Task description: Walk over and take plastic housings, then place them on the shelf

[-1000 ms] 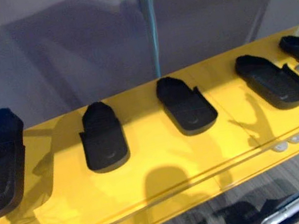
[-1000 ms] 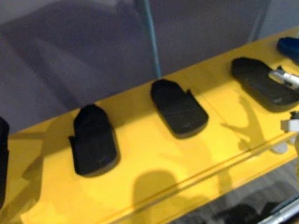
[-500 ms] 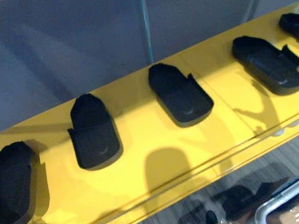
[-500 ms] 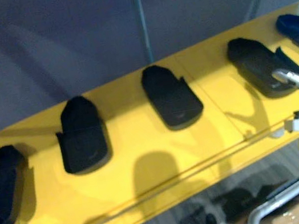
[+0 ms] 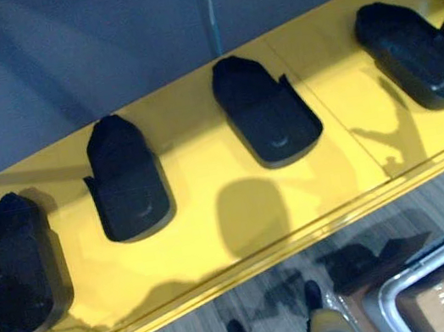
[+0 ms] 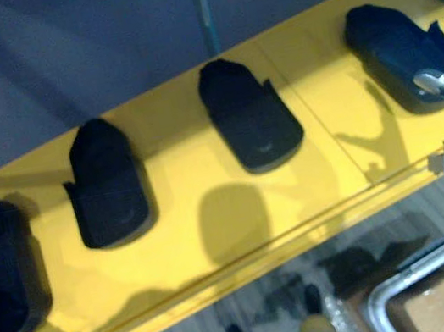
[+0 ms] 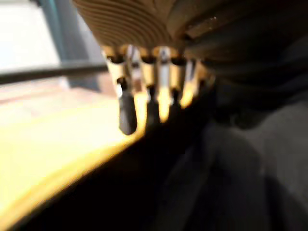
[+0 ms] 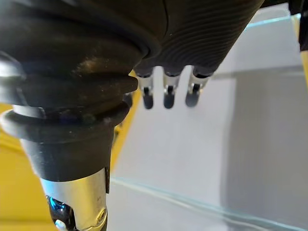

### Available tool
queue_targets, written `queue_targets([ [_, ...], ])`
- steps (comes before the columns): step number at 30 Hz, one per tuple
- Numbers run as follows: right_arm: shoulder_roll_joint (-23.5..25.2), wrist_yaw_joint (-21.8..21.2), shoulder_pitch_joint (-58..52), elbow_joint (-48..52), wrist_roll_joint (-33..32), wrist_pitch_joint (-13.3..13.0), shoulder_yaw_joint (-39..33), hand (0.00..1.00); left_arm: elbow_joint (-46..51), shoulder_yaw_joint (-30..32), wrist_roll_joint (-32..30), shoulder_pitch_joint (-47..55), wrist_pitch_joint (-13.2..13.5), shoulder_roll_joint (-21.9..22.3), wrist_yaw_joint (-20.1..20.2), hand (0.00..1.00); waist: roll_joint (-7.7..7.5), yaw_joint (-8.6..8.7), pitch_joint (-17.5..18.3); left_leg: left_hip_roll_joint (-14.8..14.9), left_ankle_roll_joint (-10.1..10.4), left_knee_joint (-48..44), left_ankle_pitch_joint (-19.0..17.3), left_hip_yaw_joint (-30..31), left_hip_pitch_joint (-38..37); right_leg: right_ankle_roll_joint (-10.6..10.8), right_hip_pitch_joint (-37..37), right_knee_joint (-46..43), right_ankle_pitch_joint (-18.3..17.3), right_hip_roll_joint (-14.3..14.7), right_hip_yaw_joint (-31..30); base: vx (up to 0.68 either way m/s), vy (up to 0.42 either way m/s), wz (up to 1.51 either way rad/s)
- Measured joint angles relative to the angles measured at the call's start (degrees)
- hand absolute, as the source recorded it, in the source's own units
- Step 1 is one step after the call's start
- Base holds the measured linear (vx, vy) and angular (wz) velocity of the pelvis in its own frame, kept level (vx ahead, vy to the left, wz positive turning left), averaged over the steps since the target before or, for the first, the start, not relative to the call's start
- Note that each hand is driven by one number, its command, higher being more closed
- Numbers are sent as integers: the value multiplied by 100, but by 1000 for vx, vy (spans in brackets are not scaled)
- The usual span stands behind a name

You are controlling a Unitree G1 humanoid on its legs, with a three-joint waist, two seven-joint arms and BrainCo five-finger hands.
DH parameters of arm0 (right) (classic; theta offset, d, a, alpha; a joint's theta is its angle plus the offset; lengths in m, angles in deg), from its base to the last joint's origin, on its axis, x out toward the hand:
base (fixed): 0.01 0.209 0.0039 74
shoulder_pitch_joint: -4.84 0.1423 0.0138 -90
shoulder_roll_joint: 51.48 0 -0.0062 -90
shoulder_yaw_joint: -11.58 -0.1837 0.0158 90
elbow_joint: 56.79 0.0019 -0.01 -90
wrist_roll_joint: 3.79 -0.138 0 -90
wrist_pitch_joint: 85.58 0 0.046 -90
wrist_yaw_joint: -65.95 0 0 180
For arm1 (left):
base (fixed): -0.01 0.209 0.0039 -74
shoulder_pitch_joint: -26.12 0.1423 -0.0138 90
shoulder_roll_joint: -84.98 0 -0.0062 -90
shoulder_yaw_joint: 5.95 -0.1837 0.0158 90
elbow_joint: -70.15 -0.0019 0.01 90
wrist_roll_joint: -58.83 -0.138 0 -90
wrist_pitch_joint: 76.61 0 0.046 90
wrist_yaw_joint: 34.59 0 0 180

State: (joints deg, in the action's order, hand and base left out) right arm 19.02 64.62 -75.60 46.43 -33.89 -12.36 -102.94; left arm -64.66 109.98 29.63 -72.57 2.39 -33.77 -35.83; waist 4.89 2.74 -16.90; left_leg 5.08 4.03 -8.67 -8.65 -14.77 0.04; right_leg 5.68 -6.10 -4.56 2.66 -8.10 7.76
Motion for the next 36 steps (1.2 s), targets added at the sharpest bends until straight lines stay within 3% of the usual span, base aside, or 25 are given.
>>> queue_targets([
  [2, 0, 12, 27, 0, 0, 55, 2, 0, 111, 4, 347, -10, -115, 36, -487, 0, -3, -1, -17, 0, -11, -36, -30, 6, 0, 3, 2, -27, -1, -8, -1, -67, 9, -1],
  [4, 0, 32, -5, 1, -11, 83, -7, 0, 429, 228, 592, -25, -225, 28, -1385, 0, -11, -1, -26, -8, -27, -92, -66, 9, 1, 8, 14, -54, -3, -24, -4, -62, 16, 1],
  [5, 0, 32, -45, 2, -11, 82, -19, 0, 579, 339, 632, -49, -241, 15, -1571, 0, -11, -5, -26, -15, -27, -92, -66, 14, 1, 12, 19, -54, 0, -30, -2, -43, 16, 4],
  [7, 12, 14, -232, 3, -33, 72, -30, 0, 870, 555, 674, -294, -183, -191, -2371, 0, -11, -25, -26, -38, -30, -92, -63, 18, -1, 27, 37, -50, 9, -57, 12, -36, 18, 6],
  [9, 107, -95, -501, 11, -148, 11, -121, 0, 1232, 549, 818, -665, 103, -595, -3145, 0, -14, -33, -24, -62, -44, -64, -48, 48, -18, 64, 125, 42, 41, -74, 52, -13, 15, 11],
  [11, 345, -265, -725, 60, -307, -121, -265, 0, 1970, 532, 872, -997, 518, -900, -3636, 0, -26, -15, 0, -103, -57, 75, 11, 153, -118, 93, 304, 221, 98, -93, 163, 35, 15, 18],
  [15, 662, -561, -865, 216, -511, -331, -292, 0, 3331, 487, 893, -1202, 1179, -955, -4088, 0, -5, 7, 266, -120, -16, 396, 121, 215, -248, 93, 565, 612, 199, -73, 338, 88, 1, 14],
  [17, 789, -611, -872, 214, -512, -335, -218, 0, 3975, 481, 987, -1198, 1403, -774, -4128, 0, 3, -18, 412, -97, 27, 528, 155, 287, -395, 93, 731, 751, 204, -50, 451, 122, -12, 20],
  [20, 1069, -602, -883, 218, -511, -341, 85, 0, 5196, 558, 1439, -813, 1592, -103, -4085, 0, 27, -78, 703, -30, 60, 646, 175, 356, -476, 92, 891, 841, 203, 24, 644, 99, -27, 22],
  [22, 1461, -504, -913, 234, -488, -339, 244, 0, 6014, 829, 1922, -210, 1706, 1005, -4061, 0, 24, -147, 750, -24, 64, 643, 177, 503, -640, 87, 1209, 908, 200, 32, 812, 59, -3, 30],
  [23, 1577, -466, -946, 244, -465, -339, 256, 0, 6186, 932, 1983, -9, 1711, 1350, -4066, 0, 26, -166, 812, -21, 64, 645, 177, 529, -638, 86, 1230, 908, 199, 35, 870, 34, -1, 38],
  [25, 1963, -344, -961, 257, -339, -328, 257, 0, 6628, 1283, 2140, 818, 1798, 2571, -4164, 0, -40, -267, 918, -16, 65, 640, 177, 689, -629, 81, 1321, 908, 196, 40, 1074, 49, 16, 46],
  [28, 2250, -167, -926, 259, -170, -304, 435, 0, 6992, 1244, 2491, 1469, 1918, 3678, -4531, 0, -216, -489, 1013, -29, 65, 635, 177, 928, -629, 55, 1454, 908, 179, 33, 1278, -28, 8, 44],
  [33, 2750, 204, -931, 390, 172, -234, 930, 0, 7899, 732, 2726, 2151, 2355, 4707, -5139, 0, -442, -608, 1115, -118, 65, 612, 177, 1136, -600, 32, 1594, 900, 100, -58, 1428, -76, 8, 25],
  [36, 2845, 456, -972, 434, 288, -230, 1114, 0, 8032, 410, 2926, 2329, 2426, 4926, -5345, 0, -495, -566, 1110, -216, 56, 628, 171, 1134, -586, 138, 1611, 816, -114, -176, 1432, -118, -18, 5],
])
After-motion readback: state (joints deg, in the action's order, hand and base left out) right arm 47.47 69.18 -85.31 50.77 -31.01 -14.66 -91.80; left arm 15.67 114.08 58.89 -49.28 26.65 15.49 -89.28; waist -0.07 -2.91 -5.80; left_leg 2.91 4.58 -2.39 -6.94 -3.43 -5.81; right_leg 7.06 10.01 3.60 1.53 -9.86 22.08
